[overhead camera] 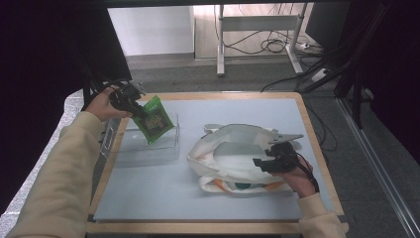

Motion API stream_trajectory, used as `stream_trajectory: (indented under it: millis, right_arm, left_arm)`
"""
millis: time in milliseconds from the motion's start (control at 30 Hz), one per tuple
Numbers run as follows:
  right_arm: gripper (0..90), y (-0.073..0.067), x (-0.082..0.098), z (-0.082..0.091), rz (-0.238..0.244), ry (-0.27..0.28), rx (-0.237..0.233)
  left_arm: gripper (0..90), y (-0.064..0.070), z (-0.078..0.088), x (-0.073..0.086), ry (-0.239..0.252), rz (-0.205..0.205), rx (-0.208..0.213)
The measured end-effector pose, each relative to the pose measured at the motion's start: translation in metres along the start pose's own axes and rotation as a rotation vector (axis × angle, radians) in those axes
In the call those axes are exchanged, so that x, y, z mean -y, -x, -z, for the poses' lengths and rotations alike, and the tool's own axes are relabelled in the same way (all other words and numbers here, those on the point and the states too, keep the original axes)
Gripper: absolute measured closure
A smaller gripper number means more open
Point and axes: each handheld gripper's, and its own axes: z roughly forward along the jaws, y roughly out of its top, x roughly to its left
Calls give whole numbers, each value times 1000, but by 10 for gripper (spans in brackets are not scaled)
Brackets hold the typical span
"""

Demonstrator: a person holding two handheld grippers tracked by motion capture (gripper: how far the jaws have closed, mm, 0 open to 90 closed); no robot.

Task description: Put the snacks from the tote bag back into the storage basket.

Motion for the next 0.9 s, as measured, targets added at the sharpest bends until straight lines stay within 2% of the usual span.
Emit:
stream_trajectory:
  millis: [133, 167, 267, 300, 467, 500, 567, 600, 767, 900]
  right_arm:
    - [372, 1, 1, -1, -1, -4, 1]
    - [372, 1, 1, -1, 4, -5, -2]
    - [371, -1, 0, -2, 6, -4, -1]
    - [370, -1, 0, -2, 7, -5, -3]
    - [366, 0, 1, -3, 3, -15, -3]
    - [365, 0, 1, -3, 1, -17, -3]
    - [365, 0, 1, -3, 5, -16, 0]
    - [365, 0, 1, -3, 5, -16, 0]
    - [362, 0, 2, -4, 6, -22, 1]
    - [361, 1, 2, -4, 7, -23, 0]
  left_arm:
    - [715, 3, -9, -3, -28, -19, 7]
    - [715, 4, -15, -6, -51, -33, 3]
    - [714, 5, -24, -9, -75, -46, -8]
    - [713, 5, -30, -13, -72, -53, -20]
    - [706, 5, -36, -23, -47, -63, -46]
    - [703, 5, -39, -27, -38, -72, -74]
    - [693, 4, -43, -31, -33, -68, -98]
    - [684, 4, -43, -31, -33, -68, -98]
    - [629, 5, -53, -35, -35, -82, -159]
    - [590, 5, -56, -36, -29, -88, -175]
